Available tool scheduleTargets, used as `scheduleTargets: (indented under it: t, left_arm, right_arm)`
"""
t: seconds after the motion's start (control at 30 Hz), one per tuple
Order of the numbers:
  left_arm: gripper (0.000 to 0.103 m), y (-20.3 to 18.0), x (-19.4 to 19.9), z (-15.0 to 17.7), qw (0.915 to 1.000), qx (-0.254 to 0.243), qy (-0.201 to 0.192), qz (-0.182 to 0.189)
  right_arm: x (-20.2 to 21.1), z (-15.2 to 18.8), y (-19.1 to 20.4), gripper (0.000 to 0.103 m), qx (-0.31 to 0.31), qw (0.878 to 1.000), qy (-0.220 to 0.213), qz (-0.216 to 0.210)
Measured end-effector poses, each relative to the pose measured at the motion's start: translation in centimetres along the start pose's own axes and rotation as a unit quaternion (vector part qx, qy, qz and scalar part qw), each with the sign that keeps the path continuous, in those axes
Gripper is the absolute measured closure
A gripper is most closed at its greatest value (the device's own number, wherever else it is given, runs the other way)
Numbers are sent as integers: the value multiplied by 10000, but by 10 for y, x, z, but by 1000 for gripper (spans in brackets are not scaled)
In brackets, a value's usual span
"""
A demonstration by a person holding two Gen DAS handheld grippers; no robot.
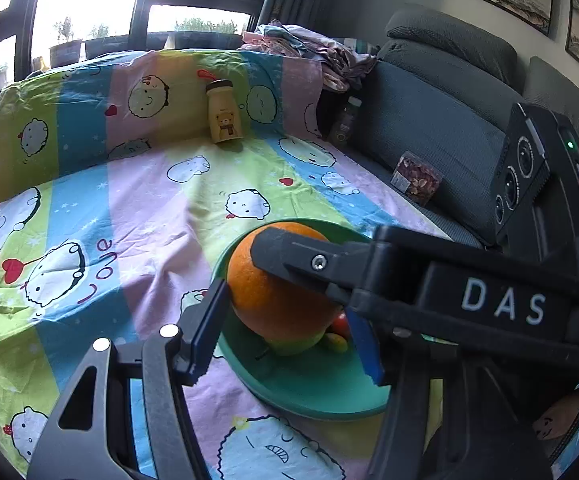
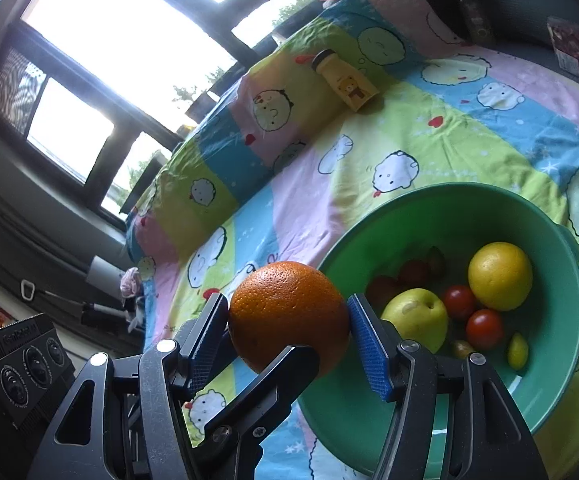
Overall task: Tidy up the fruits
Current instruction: 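Carry the orange in the right tool over the green bowl, then lower the orange into the bowl and open the right tool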
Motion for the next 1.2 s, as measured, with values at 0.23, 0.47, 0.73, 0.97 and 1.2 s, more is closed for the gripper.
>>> scheduleTargets:
  t: [0.23, 0.47, 0.73, 0.97, 1.2]
  left_arm:
    - [46, -12, -20, 2, 9995, -25, 170, 271]
    - [46, -19, -36, 7, 9981, 65, 404, 471]
    - [46, -25, -49, 12, 9961, 163, 582, 638]
    - [45, -26, -55, 16, 9948, 255, 704, 696]
    - [45, -28, -61, 19, 9928, 322, 858, 767]
  right_arm:
    - [6, -6, -21, 39, -205, 9994, -101, 275]
    - [11, -8, -40, 39, -386, 9978, -95, 532]
    - [16, -8, -52, 39, -483, 9958, -75, 774]
    - [19, -7, -54, 39, -437, 9939, -97, 1009]
    - [20, -7, -59, 39, -445, 9923, -80, 1151]
Point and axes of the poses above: each gripper's, at about its wrist camera, not at the fingertips, and x roughly against the way its jaws point, y to its left, z to its underside, the point moved 1 cm from there along -x, roughly the way its jaws point, and after that the axes turned 11 degrees about -y, right-handed, at the moved point
